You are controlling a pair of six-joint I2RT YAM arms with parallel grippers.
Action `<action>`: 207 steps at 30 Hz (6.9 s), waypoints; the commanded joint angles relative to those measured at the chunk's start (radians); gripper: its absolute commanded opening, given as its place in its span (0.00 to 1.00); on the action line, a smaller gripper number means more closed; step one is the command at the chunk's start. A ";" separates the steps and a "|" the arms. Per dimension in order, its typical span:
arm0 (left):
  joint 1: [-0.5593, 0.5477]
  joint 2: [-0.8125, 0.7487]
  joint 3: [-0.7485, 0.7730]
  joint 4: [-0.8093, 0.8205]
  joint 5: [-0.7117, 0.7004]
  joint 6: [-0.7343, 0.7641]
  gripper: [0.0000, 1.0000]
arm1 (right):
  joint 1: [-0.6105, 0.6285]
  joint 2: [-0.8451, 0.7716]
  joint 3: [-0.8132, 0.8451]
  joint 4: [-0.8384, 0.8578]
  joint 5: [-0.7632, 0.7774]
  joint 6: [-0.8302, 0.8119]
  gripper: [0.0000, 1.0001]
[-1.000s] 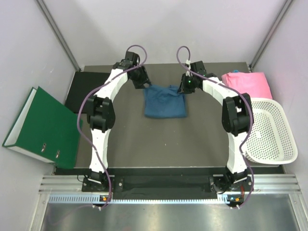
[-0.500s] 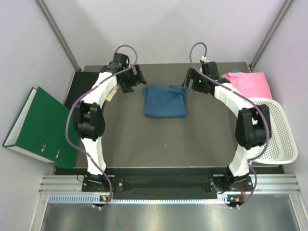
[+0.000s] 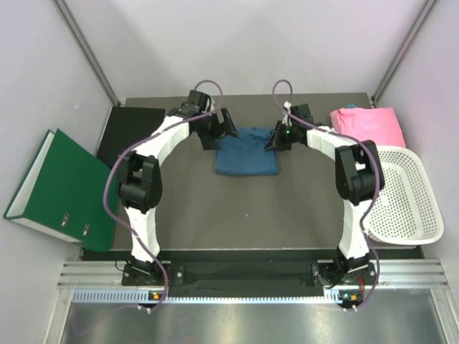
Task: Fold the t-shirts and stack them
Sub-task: Smooth out wrinkles on the folded tshirt, then put the neatly folded tshirt into the corner of the board with the right arm
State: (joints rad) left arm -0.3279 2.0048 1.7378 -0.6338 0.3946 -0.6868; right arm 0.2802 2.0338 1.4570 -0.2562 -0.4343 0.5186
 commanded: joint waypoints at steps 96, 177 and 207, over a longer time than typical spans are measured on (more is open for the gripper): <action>0.081 -0.083 -0.132 -0.129 0.079 0.262 0.95 | -0.131 0.485 0.588 -0.723 1.527 -0.483 0.00; 0.144 0.114 -0.267 0.214 0.013 0.201 0.00 | 0.024 -0.120 -0.038 -0.149 0.045 0.018 0.99; 0.164 0.094 -0.149 0.068 0.007 0.222 0.21 | 0.155 0.215 0.338 -0.380 0.256 -0.103 0.03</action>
State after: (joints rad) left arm -0.1787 2.1464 1.5379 -0.4591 0.4641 -0.5011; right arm 0.4191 2.2650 1.7527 -0.4656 -0.3069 0.4904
